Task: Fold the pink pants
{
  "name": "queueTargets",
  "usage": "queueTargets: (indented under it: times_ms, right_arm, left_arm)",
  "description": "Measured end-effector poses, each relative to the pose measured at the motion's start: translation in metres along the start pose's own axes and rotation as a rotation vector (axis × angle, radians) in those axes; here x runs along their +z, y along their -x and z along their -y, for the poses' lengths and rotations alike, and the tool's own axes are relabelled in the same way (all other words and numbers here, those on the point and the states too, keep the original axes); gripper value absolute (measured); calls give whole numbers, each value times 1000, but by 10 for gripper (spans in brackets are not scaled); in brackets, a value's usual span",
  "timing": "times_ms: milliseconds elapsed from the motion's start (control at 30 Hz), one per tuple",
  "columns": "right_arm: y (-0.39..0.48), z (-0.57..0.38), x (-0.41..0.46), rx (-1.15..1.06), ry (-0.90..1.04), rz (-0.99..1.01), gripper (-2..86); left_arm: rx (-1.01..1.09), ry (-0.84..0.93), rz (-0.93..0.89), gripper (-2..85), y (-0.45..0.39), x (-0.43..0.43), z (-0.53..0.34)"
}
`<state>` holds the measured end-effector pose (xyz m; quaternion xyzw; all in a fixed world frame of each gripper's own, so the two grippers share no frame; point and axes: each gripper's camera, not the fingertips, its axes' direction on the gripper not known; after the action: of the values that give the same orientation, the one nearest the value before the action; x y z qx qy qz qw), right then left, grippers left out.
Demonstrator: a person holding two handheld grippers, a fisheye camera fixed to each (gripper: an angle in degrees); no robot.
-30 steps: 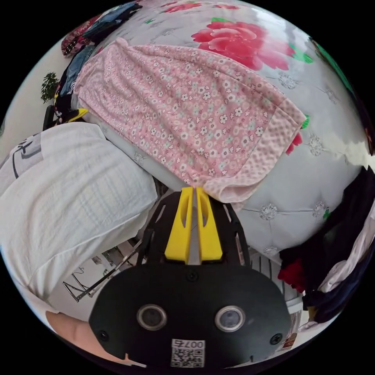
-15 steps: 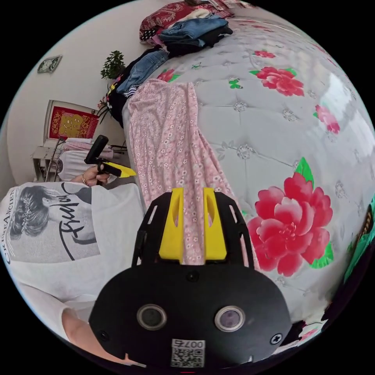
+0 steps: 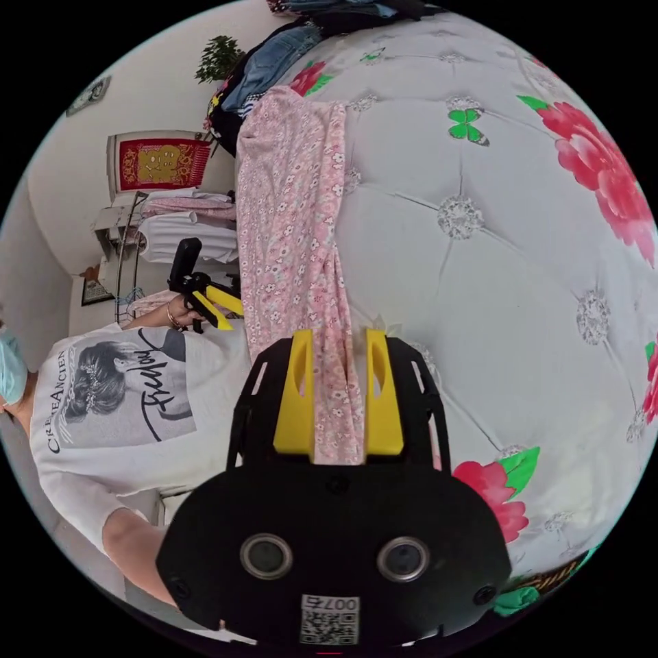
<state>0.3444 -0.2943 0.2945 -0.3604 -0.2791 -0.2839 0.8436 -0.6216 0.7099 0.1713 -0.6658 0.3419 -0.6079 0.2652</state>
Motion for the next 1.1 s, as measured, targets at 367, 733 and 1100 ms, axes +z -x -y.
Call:
queueTargets:
  times_ms: [367,733,1100]
  right_arm:
    - [-20,3,28,-45,102,289,40]
    - [30,-85,-33,-214,-318,472,1]
    - [333,-244,-136,-761,-878,26,-1]
  left_arm:
    - [-86,-16,-40,75,-17,19,-28]
    - [318,-294,-271,-9,-109,-51,-114]
    - [1048,-354,-131,-10,-403,-242,-220]
